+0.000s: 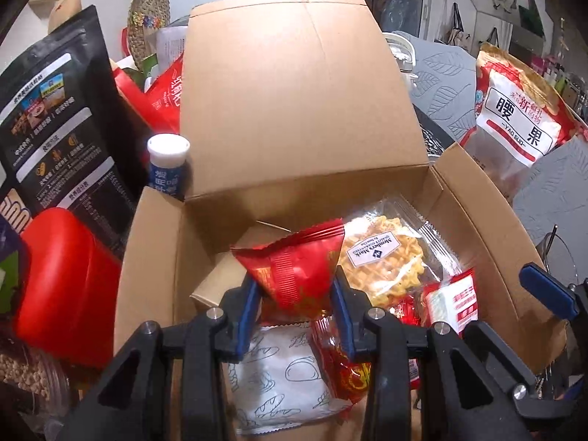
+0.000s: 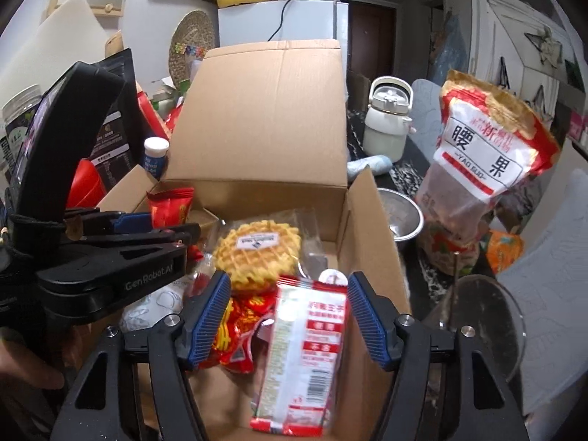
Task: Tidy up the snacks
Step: 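Lower both snacks into the box and open both grippers, then withdraw both open grippers from the box back over the table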
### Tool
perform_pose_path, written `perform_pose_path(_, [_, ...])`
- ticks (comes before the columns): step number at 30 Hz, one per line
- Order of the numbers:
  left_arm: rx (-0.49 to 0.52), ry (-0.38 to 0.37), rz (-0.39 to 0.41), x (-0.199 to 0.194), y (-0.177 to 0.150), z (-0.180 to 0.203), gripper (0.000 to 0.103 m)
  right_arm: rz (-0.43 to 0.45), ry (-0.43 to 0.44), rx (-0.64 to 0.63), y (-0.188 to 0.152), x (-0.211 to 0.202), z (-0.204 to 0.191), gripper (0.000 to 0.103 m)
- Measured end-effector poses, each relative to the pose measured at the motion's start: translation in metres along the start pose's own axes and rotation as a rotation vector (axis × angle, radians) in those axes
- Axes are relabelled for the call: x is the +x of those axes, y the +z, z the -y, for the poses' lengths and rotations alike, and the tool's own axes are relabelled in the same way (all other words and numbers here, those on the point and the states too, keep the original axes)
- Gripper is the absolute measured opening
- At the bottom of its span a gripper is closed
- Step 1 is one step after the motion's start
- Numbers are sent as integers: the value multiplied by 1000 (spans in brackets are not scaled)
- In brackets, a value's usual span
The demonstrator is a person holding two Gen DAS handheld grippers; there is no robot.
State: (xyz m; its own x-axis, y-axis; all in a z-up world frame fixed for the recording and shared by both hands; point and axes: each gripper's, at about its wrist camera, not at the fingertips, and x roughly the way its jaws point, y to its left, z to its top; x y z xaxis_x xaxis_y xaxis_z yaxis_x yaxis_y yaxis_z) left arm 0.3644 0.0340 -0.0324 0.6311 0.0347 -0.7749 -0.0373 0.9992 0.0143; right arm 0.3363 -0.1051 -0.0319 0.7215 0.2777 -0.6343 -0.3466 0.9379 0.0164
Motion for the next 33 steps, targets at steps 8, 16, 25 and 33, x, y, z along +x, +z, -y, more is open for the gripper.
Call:
perform_pose_path(8, [3, 32, 47, -23, 5, 4, 81, 17, -18, 18, 2, -19, 4, 67])
perform_pose_path(16, [26, 28, 92, -63, 2, 12, 81, 65, -30, 31, 5, -55, 9, 67])
perform_pose_path(25, [41, -1, 166, -124, -6, 19, 81, 132, -41, 46, 9, -103, 14, 67])
perform_pose_path(33, [64, -24, 239, -179, -19, 30, 81, 182, -48, 54, 4, -147, 16, 68])
